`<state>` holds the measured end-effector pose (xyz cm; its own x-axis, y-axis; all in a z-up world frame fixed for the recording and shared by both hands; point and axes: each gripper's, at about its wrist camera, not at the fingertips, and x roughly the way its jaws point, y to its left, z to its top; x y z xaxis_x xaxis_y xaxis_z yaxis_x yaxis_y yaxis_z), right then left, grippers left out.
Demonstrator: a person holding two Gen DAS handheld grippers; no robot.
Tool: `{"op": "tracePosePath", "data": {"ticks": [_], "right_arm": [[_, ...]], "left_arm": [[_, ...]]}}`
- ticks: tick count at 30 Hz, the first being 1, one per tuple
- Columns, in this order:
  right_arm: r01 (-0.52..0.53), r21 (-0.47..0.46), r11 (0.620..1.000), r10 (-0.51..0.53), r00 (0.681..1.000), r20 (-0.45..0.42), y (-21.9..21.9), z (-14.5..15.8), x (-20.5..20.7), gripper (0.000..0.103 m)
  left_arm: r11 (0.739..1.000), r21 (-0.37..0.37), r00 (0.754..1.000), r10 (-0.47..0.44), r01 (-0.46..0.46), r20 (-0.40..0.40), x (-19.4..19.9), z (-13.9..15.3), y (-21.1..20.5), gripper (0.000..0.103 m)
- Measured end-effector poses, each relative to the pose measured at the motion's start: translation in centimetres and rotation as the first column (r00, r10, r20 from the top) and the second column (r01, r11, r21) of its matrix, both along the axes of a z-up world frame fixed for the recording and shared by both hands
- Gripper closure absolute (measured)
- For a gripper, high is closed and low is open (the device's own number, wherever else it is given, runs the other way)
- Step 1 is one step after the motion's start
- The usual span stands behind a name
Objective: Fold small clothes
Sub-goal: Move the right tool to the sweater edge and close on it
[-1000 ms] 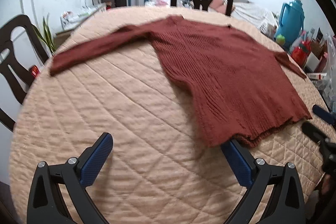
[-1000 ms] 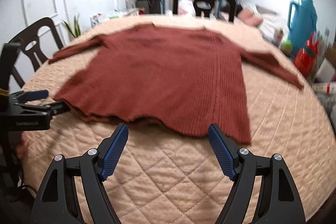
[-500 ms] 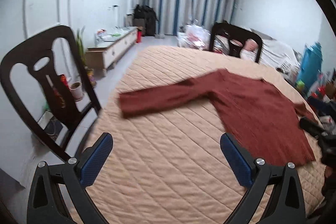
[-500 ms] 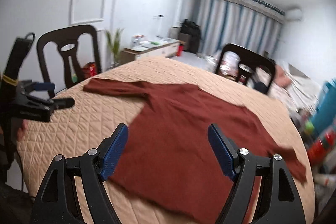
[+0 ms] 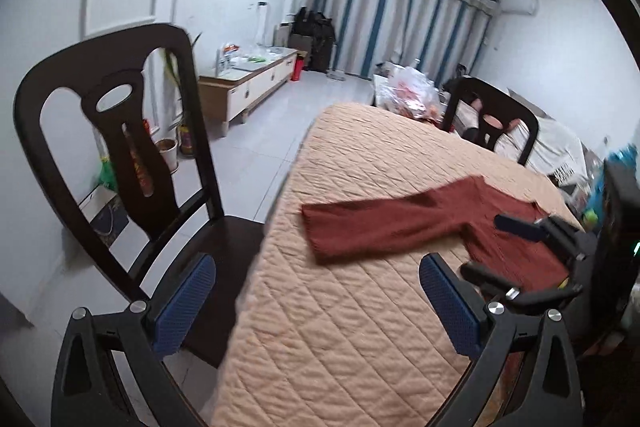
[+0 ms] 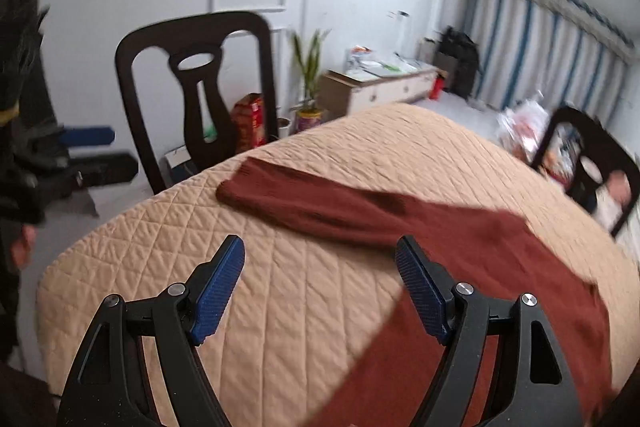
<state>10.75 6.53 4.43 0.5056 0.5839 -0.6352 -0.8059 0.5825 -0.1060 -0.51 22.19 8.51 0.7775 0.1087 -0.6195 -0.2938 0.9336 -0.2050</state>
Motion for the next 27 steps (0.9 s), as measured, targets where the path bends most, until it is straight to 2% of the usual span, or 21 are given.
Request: {"op": "tracePosePath", "data": {"ticks": [3,7,9,14,22,25,27], "right_arm": [[-0.054,-0.025,0.998,0.054,0.998,-0.024,2.2,-0.7,0.6,0.03],[-0.136,-0.087,0.987,0.136,0.991,-0.002,5.2,-1.8,0.6,0.036],[-0.163,-0.095,0.982,0.16,0.987,-0.035,6.1,-2.2,1.1,0.047],[-0.202,-0.151,0.968,0.197,0.979,-0.049,8.2,-3.7,1.5,0.055],[-0.23,-0.16,0.96,0.216,0.971,-0.101,10.1,-5.3,2.4,0.055],[-0.238,-0.145,0.961,0.221,0.968,-0.119,9.9,-5.2,2.6,0.066],[-0.223,-0.145,0.964,0.209,0.972,-0.104,9.9,-5.1,2.8,0.083]], "left_arm": [[0.999,-0.004,0.999,0.032,-0.032,0.005,0.4,0.1,1.2,0.0],[0.998,-0.004,0.998,0.064,-0.064,-0.009,1.0,-0.1,2.2,0.0],[0.997,-0.007,0.997,0.076,-0.076,-0.014,1.3,-0.3,2.6,0.0],[0.996,-0.031,0.996,0.086,-0.087,-0.022,2.1,-0.6,3.2,0.0],[0.995,-0.037,0.995,0.095,-0.096,-0.042,3.1,-1.0,3.5,0.001],[0.992,-0.062,0.993,0.107,-0.11,-0.047,3.4,-1.1,4.0,0.001],[0.99,-0.074,0.992,0.119,-0.122,-0.042,3.5,-1.1,4.3,0.001]]}}
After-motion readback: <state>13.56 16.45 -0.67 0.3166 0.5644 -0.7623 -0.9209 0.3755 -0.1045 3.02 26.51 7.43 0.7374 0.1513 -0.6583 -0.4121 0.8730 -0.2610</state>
